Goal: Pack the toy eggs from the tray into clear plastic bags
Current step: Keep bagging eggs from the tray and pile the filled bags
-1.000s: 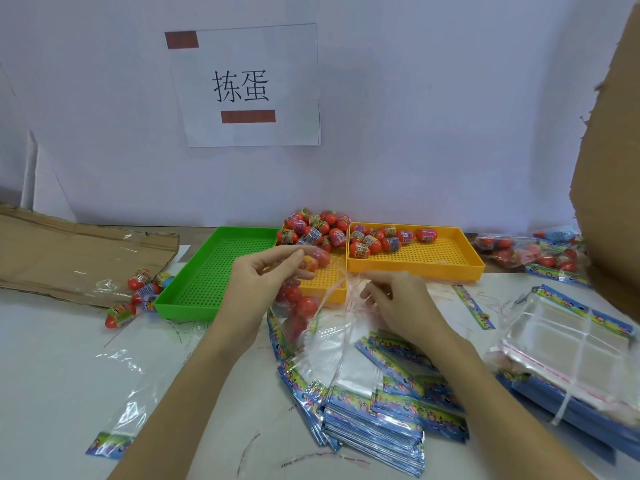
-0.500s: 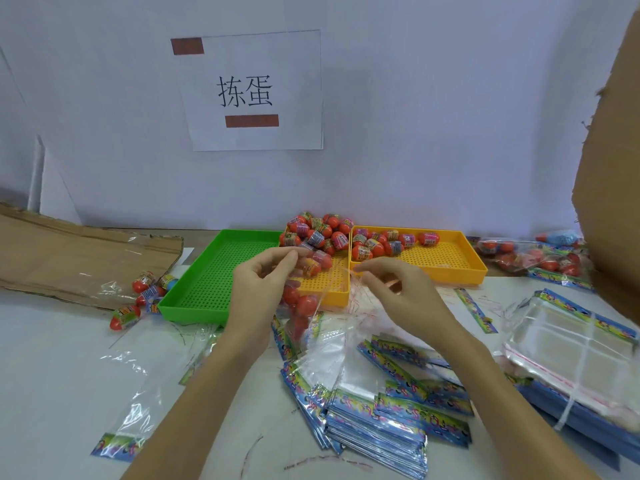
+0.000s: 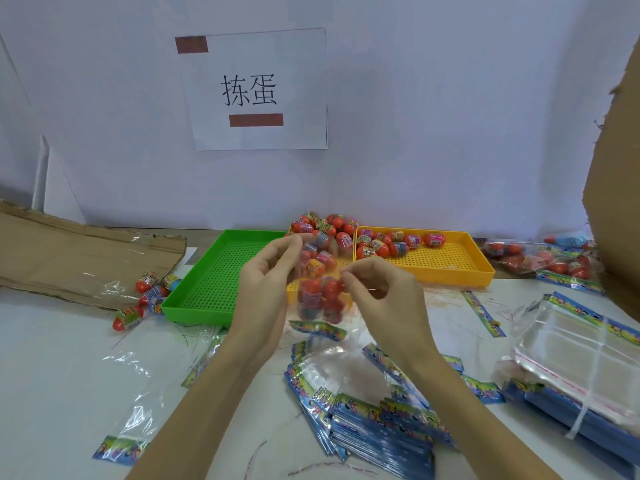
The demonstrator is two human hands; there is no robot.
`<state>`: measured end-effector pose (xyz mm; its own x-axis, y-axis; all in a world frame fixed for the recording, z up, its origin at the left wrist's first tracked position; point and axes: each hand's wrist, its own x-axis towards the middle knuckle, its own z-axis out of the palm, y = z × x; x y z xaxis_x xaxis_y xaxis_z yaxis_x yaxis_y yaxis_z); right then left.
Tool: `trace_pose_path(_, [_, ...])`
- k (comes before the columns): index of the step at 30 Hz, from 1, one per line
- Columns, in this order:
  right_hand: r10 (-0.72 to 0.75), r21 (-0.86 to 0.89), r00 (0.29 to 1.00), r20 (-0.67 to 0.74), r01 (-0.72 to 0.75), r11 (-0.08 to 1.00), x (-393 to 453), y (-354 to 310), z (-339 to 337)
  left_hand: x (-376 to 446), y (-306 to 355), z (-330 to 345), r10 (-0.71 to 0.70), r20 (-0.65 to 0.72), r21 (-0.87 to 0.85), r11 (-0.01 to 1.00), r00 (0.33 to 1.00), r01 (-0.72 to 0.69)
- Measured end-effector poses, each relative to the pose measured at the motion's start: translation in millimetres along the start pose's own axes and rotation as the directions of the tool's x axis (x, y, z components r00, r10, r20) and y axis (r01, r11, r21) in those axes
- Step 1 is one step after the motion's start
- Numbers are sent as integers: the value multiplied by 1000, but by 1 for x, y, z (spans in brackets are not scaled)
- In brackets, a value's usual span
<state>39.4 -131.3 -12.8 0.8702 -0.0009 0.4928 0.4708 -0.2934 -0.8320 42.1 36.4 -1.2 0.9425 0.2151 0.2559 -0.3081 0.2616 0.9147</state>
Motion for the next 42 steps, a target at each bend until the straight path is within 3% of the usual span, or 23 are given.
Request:
trace_pose_path(5, [73,66,996,-56,-69,995,12,5,-19,4,-6,-1,-144,131,86,987,981,134])
trace_pose_path(9, [141,157,989,-40,-133,979,18,6,-28,2,-11,-8,-140,192,246,965,971,91])
trace_pose_path(14, [238,273,965,107,-259,927,23,8,-35,3,-7,-8,-192,130,60,981,973,186])
trace_pose_path(19, [317,205,920,233,-365,908,25,15,-39,3,-10,-7,-268,140,25,963,953,267])
trace_pose_path(23, [386,-54,830,402,-399,915,21,17,-33,2,-14,-4,-277,191,37,961,942,275])
trace_pose_path(29, [323,-89,829,456,-319,944,17,9,-35,1,-15,-5,-207,172,81,977,963,196])
trace_pose_path(36, [248,-24,911,329,-254,967,15,13,-26,-4,-17,-2,-246,285,302,940,926,156])
trace_pose_path(42, [222,116,810,543,-334,935,17,14,-33,0,-18,-4,-249,206,173,961,946,215])
